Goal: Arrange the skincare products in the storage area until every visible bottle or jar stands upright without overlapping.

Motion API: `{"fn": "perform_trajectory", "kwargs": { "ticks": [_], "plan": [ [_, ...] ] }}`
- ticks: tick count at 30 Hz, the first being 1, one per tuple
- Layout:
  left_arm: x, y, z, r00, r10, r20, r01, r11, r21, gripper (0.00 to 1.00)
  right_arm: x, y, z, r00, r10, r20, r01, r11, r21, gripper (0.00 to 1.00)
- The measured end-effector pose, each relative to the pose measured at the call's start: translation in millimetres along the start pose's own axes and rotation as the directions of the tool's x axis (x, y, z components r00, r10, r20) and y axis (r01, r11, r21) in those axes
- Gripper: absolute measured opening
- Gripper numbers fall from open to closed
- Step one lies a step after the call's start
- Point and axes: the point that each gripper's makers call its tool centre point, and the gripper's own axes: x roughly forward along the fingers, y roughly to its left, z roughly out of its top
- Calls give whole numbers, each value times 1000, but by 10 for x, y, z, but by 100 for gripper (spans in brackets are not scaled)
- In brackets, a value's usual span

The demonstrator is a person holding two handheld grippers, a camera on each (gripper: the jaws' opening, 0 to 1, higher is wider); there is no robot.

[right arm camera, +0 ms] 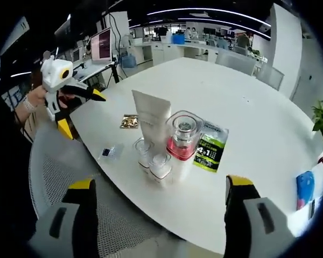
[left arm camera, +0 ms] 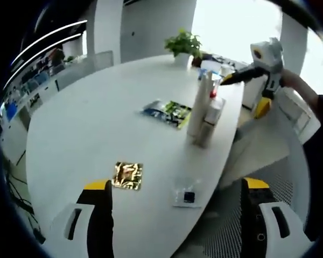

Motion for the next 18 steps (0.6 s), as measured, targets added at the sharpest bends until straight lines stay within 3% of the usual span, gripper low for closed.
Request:
{"fn": "perform_trajectory", "kwargs": {
  "ticks": [5,9,15,18],
  "plan": [
    [88,40,87,1000,14,-11,-15,1000,-16,97,-16,-140,-26,1000,8,-25,-8,1000,-23,99],
    [220,77,130,1000,14,-26,-15,999,-31,97,-28,-300,12,1000,23,-4,-23,1000,-11,89],
    [395,162,203,999,15,-52,-18,998,-52,97,45,-610,-98,998,31,-49,-31,999,-14,77],
    [469,201,259,998,15,-53,-18,998,-56,97,120,-769,-95,999,31,-40,-31,1000,1,69]
  ]
}}
